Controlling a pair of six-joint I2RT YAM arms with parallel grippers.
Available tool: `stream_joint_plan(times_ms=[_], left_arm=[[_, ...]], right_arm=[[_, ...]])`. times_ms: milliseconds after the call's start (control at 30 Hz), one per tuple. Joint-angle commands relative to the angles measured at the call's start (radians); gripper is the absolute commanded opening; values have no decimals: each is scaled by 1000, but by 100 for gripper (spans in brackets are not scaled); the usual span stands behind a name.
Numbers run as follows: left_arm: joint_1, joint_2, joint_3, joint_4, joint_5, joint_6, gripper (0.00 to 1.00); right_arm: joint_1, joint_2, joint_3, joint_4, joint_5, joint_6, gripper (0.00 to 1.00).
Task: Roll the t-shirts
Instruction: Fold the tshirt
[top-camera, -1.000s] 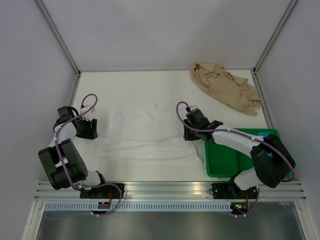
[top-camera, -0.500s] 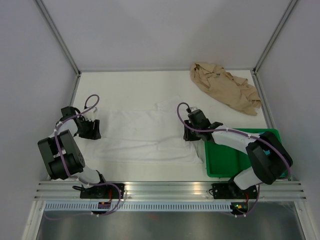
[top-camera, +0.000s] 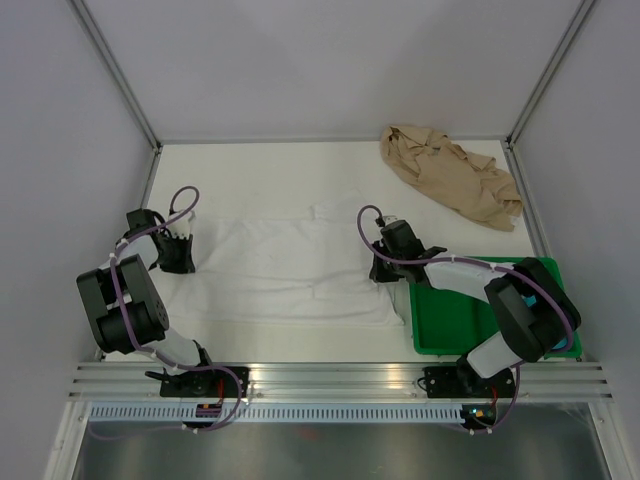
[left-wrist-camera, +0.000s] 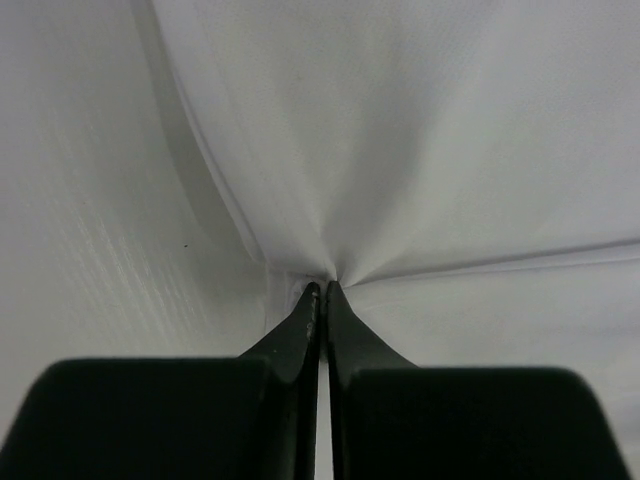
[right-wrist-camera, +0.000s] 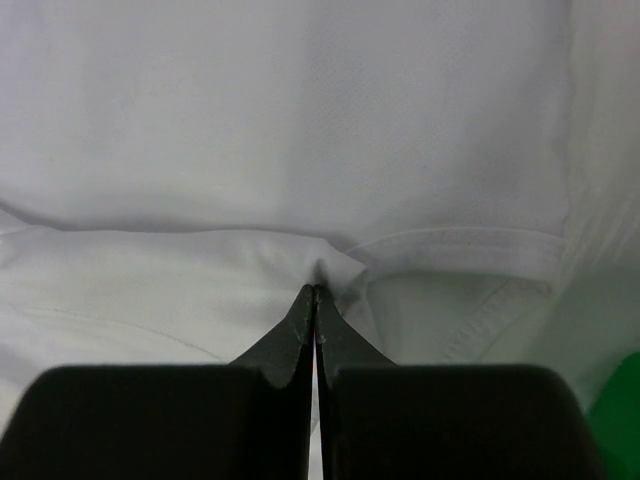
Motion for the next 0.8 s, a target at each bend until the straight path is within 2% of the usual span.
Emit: stream_joint_plan(times_ms=[0,467,600,733,767], left_arm=[[-3,-13,12,47,-20,-54,2],[0,-10,-10,90,-31,-73,2],[-1,-36,-10,87,-19,-67,3],[-1,-75,15,46,-11,-74,15],[-3,-85,24,32,-7,-74,22]], right_arm=[[-27,-1,-23,35,-1,-9,0],[-42,-19,-22,19,19,-34,1],[-42,-36,-2,-34,24,-55,18],[-41,-96,58,-94,19,-78,32],[-41,-108,73,-109,19,-84,37]])
